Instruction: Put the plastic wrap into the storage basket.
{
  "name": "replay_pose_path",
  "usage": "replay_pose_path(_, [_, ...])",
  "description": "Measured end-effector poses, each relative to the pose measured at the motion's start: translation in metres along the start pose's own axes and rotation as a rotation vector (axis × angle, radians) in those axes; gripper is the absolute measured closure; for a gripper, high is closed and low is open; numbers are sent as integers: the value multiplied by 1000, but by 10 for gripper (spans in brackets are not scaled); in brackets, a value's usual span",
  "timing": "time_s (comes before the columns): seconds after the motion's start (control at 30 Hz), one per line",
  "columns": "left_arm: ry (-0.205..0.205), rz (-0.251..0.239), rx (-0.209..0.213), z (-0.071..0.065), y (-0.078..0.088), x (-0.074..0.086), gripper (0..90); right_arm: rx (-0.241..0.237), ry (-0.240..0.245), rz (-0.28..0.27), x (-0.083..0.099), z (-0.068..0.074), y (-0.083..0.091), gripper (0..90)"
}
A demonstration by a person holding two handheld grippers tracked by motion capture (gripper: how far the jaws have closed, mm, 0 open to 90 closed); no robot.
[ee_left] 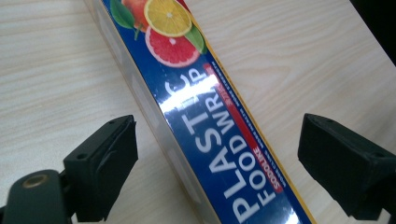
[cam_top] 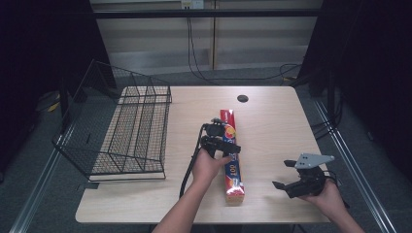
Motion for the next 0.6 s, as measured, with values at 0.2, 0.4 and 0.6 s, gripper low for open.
replay_pose_path(0.2, [8,2,-18,0,-8,-1,131,0,3,-10,-1,-1,1,111])
replay_pose_path(0.4, [35,28,-14,2,-13,-1,171,-1,3,-11,-1,-1,1,111])
replay_pose_path(0.6, [45,38,-11,1,-19,-1,212,4,1,-13,-1,-2,1,112])
Point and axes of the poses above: each handheld gripper's, and its own axes: y roughly backward along the jaws, x roughly out of its underside, z roughly to its left, the point moved 9 cm from there along -y, roughly forward along the jaws, and after that the axes turned 8 degrees about y, right-handed, at the moved point
